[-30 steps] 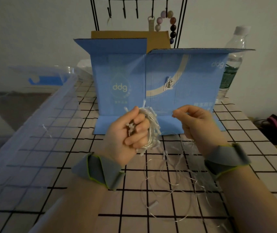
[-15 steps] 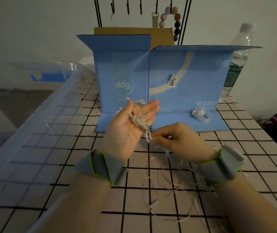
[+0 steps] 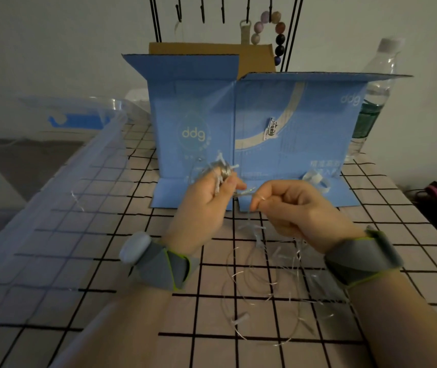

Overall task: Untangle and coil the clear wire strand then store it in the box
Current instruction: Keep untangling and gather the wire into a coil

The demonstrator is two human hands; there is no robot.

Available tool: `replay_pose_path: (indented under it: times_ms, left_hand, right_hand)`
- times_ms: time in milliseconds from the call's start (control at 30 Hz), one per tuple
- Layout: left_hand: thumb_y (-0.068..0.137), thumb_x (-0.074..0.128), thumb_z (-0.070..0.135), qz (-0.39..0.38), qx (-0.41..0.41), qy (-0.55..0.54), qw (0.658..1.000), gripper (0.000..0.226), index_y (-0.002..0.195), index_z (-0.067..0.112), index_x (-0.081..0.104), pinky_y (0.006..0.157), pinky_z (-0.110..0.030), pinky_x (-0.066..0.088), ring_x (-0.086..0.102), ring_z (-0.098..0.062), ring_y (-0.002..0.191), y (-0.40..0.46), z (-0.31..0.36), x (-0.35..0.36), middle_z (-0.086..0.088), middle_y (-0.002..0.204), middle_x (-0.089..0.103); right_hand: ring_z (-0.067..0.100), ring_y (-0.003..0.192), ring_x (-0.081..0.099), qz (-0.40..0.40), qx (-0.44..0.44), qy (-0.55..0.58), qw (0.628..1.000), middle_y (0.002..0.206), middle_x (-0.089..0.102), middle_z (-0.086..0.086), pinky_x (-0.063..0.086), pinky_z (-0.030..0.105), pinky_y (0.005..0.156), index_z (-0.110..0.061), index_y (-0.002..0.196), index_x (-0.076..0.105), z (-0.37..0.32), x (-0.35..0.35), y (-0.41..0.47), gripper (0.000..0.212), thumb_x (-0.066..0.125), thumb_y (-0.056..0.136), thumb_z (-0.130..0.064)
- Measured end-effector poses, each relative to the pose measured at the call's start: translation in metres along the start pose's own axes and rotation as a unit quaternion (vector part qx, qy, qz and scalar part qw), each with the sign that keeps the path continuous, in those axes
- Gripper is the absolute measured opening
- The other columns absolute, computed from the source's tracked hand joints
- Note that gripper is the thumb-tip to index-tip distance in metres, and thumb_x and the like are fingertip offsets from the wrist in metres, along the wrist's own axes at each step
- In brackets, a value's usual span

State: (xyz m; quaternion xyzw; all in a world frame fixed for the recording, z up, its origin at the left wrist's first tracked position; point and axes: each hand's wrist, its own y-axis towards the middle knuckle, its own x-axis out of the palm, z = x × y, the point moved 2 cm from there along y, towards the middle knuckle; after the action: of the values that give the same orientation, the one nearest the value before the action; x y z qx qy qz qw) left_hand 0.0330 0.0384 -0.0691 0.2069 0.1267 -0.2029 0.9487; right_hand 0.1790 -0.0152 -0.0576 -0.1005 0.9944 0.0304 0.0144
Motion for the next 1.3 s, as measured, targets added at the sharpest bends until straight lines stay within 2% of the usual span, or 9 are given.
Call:
replay_pose_path:
  times_ms: [67, 167, 300, 433, 533, 667, 800, 1000, 1300]
  left_hand:
    - [0.095, 0.045, 0.024, -0.004, -0.008, -0.002, 1.0, 0.018, 0.08, 0.022, 0.055, 0.073, -0.004, 0.04, 0.059, 0.011, 0.08, -0.001, 0.002, -0.001, 0.014, 0.081, 0.062]
    - [0.082, 0.054, 0.043, -0.041, 0.002, 0.04, 0.998, 0.03, 0.074, 0.013, 0.054, 0.062, -0.016, 0.042, 0.056, -0.007, 0.061, -0.003, 0.007, 0.002, 0.001, 0.065, 0.059]
    - [0.083, 0.064, 0.022, -0.06, -0.022, 0.059, 0.996, 0.019, 0.068, 0.02, 0.054, 0.056, -0.009, 0.038, 0.049, 0.0, 0.054, -0.005, 0.008, 0.005, 0.011, 0.055, 0.054]
    - [0.092, 0.052, 0.015, -0.074, -0.047, -0.086, 0.992, 0.03, 0.063, 0.01, 0.059, 0.05, -0.008, 0.037, 0.049, 0.001, 0.046, -0.006, 0.013, 0.007, 0.008, 0.053, 0.059]
    - [0.09, 0.049, 0.023, -0.106, -0.072, -0.189, 0.974, 0.035, 0.057, 0.018, 0.059, 0.042, -0.015, 0.033, 0.041, -0.008, 0.041, -0.007, 0.014, 0.009, -0.004, 0.054, 0.057]
    - [0.083, 0.047, 0.023, -0.152, -0.108, -0.311, 0.932, 0.031, 0.053, 0.015, 0.049, 0.037, -0.016, 0.029, 0.031, -0.006, 0.033, -0.007, 0.012, 0.008, 0.001, 0.042, 0.042]
    - [0.072, 0.058, 0.028, -0.189, -0.119, -0.367, 0.903, 0.027, 0.048, 0.018, 0.049, 0.036, -0.015, 0.029, 0.032, -0.003, 0.029, -0.008, 0.013, 0.008, 0.006, 0.037, 0.039]
    - [0.076, 0.055, 0.028, -0.19, -0.105, -0.366, 0.905, 0.027, 0.051, 0.018, 0.054, 0.042, -0.024, 0.021, 0.033, -0.003, 0.029, -0.007, 0.009, 0.007, 0.005, 0.04, 0.045]
    - [0.072, 0.067, 0.045, -0.225, -0.079, -0.392, 0.889, 0.031, 0.064, 0.015, 0.063, 0.049, -0.025, 0.032, 0.042, -0.007, 0.038, -0.005, 0.005, 0.007, 0.002, 0.053, 0.055]
  right_hand:
    - [0.006, 0.04, 0.024, 0.028, -0.016, 0.01, 0.999, 0.043, 0.034, -0.008, 0.017, 0.019, 0.04, -0.017, 0.069, 0.067, 0.0, -0.004, 0.0, 0.017, 0.052, 0.078, -0.015]
    - [0.006, 0.042, 0.027, 0.055, -0.045, 0.017, 0.997, 0.046, 0.037, -0.008, 0.022, 0.017, 0.043, -0.019, 0.066, 0.067, -0.002, -0.006, 0.001, 0.021, 0.052, 0.079, -0.016]
    - [0.007, 0.043, 0.028, 0.092, -0.052, 0.015, 0.994, 0.047, 0.039, -0.006, 0.024, 0.017, 0.042, -0.021, 0.065, 0.068, -0.003, -0.008, 0.002, 0.017, 0.056, 0.078, -0.018]
    - [0.007, 0.043, 0.028, 0.134, -0.055, -0.047, 0.988, 0.052, 0.047, -0.01, 0.024, 0.018, 0.041, -0.014, 0.073, 0.063, -0.003, -0.008, 0.002, 0.01, 0.059, 0.083, -0.013]
    - [0.005, 0.044, 0.03, 0.141, -0.062, -0.088, 0.984, 0.073, 0.054, -0.004, 0.027, 0.017, 0.043, -0.016, 0.084, 0.061, -0.001, -0.006, 0.003, 0.006, 0.057, 0.083, -0.02]
    - [-0.002, 0.043, 0.045, 0.085, -0.053, -0.092, 0.991, 0.098, 0.058, -0.002, 0.034, 0.007, 0.044, -0.016, 0.115, 0.055, -0.003, 0.0, 0.001, 0.035, 0.055, 0.08, -0.022]
    - [-0.013, 0.052, 0.055, -0.012, -0.053, -0.054, 0.997, 0.09, 0.06, -0.006, 0.04, 0.003, 0.047, -0.004, 0.126, 0.044, -0.008, 0.008, -0.002, 0.044, 0.054, 0.085, 0.005]
    - [-0.006, 0.043, 0.052, 0.026, -0.086, -0.092, 0.992, 0.052, 0.059, -0.018, 0.037, 0.004, 0.044, -0.007, 0.082, 0.057, -0.008, 0.009, 0.0, 0.014, 0.053, 0.083, 0.006]
    - [-0.007, 0.051, 0.054, 0.033, -0.14, -0.143, 0.979, 0.063, 0.059, -0.025, 0.038, 0.004, 0.047, -0.01, 0.097, 0.05, -0.006, 0.008, 0.003, 0.016, 0.041, 0.092, 0.003]
